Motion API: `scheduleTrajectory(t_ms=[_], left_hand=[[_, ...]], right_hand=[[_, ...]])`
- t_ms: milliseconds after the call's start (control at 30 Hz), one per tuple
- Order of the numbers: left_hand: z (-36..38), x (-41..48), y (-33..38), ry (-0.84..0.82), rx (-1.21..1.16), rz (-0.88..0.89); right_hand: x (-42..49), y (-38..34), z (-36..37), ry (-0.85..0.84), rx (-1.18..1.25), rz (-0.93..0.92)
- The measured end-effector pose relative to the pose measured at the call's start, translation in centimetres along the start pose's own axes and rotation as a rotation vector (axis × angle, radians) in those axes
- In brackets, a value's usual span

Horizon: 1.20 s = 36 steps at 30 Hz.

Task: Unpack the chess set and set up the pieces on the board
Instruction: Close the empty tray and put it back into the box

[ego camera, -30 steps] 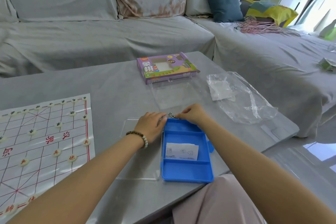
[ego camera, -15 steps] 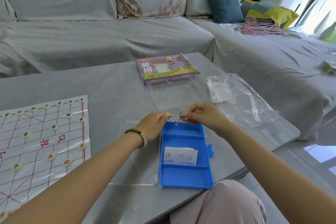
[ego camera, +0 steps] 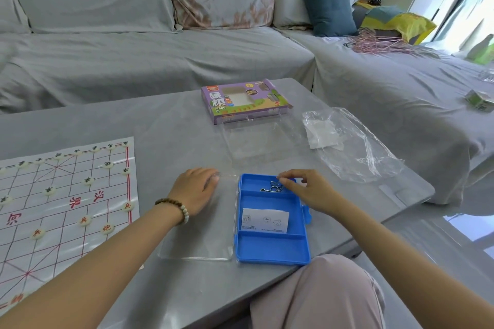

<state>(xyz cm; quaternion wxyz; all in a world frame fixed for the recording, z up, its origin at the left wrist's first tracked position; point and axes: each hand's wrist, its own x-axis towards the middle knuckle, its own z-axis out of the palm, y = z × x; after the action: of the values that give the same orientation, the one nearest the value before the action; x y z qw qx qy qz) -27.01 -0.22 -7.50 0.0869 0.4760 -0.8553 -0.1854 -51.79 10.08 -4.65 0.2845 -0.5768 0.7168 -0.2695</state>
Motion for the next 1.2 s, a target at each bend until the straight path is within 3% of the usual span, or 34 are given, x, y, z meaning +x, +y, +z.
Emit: scheduleTrajectory(t_ms=[100,233,400,567,767,1100,1200], left_hand=[[0.2,-1.0,-1.0,-0.051,0.046,0.004],[0.6,-2.3,-1.0,0.018,-0.043,0.02],[0.8,-2.9,-0.9,0.048,-0.069,0.019],[0.3,-2.1,-0.3,0.038,-0.028,-0.027],[0.5,-2.4,-0.4,0.036,-0.087,-0.048],[0.5,-2.7,-0.9,0.039,-0.078,-0.052],[0.0,-2.9,-1.6,0.045,-0.058,-0.096]], right_hand=[[-1.3,0.0,0.8,-0.025,-0.126,-0.035],[-2.9,0.2,1.2,-0.042,0.04,-0.026],[-3.5,0.9,1.5,-0.04,0.058,-0.064],[-0.4,-0.6,1.5,0.152,0.068,-0.133],[6.4,-1.9,2.2,-0.103,0.057,0.139],[6.6,-1.9,2.7,-0.117,-0.089,-0.005],[5.3,-2.3,1.4,-0.037,0.052,-0.041]])
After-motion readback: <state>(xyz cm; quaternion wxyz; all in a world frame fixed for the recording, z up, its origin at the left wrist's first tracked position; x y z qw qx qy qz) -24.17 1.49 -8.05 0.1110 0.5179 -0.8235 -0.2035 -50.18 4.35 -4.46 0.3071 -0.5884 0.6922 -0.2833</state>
